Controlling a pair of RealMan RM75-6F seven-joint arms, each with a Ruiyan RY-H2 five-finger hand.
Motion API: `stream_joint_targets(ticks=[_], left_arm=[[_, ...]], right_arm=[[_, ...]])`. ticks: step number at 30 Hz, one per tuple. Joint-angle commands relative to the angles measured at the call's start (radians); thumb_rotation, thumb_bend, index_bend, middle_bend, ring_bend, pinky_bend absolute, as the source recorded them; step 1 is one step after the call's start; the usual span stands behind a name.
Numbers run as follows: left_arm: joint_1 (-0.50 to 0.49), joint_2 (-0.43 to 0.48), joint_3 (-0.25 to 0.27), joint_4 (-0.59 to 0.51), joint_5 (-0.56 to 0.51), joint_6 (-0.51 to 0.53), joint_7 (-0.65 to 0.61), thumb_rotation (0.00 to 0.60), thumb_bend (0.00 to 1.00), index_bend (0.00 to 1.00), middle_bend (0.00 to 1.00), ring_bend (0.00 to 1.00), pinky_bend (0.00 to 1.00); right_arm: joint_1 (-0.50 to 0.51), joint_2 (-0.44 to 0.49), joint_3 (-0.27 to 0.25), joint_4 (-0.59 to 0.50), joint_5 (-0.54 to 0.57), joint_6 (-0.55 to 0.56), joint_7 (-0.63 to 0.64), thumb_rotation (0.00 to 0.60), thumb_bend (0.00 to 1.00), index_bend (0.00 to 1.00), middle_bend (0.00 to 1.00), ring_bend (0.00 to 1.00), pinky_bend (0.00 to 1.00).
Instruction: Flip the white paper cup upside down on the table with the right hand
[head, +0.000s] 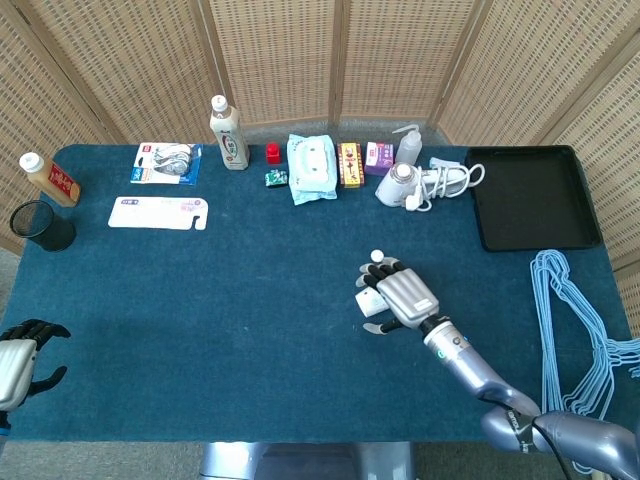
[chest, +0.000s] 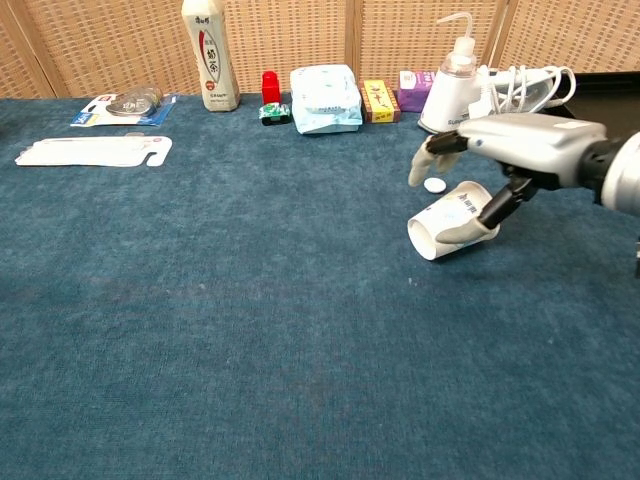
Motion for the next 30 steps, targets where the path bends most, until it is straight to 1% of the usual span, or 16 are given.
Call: stream_joint_targets(ticks=[1,5,14,26,30], left_arm=[[0.0,-0.002,0.0,0.003,-0.002,-0.003,-0.002,0.567,0.23,0.37,0.38,0.25,0.28],[0.002,-0.002,0.0,0.008,-0.005,-0.002,-0.006,0.574,0.23,0.37,0.38,0.25,0.28],[0.006,-0.002,0.002,0.013,-0.009,-0.003,-0.012,0.571,0.23,0.37,0.38,0.25,0.28],[0.003,-0.002,0.003,0.01,-0.009,-0.011,-0.012,0.572,0.23,0.37,0.38,0.25,0.28],[0.006,-0.001,0.004,0.008,-0.011,-0.011,-0.012,0.568,0.23,0.37,0.38,0.25,0.28]], right_arm=[[0.02,-0.028,-0.002,0.023,0.003,-0.004,-0.038,0.408,0.25,0.29,0.2,0.23,0.12],[0.042,-0.053,-0.011,0.061,-0.004,-0.01,-0.098,0.412,0.25,0.29,0.21,0.23,0.12],[0.063,-0.067,-0.035,0.126,-0.027,-0.011,-0.167,0.407,0.25,0.31,0.22,0.24,0.12],[0.08,-0.066,-0.055,0.175,-0.051,-0.02,-0.162,0.411,0.25,0.33,0.23,0.25,0.12],[0.093,-0.07,-0.062,0.2,-0.067,-0.028,-0.161,0.409,0.25,0.36,0.24,0.26,0.12]])
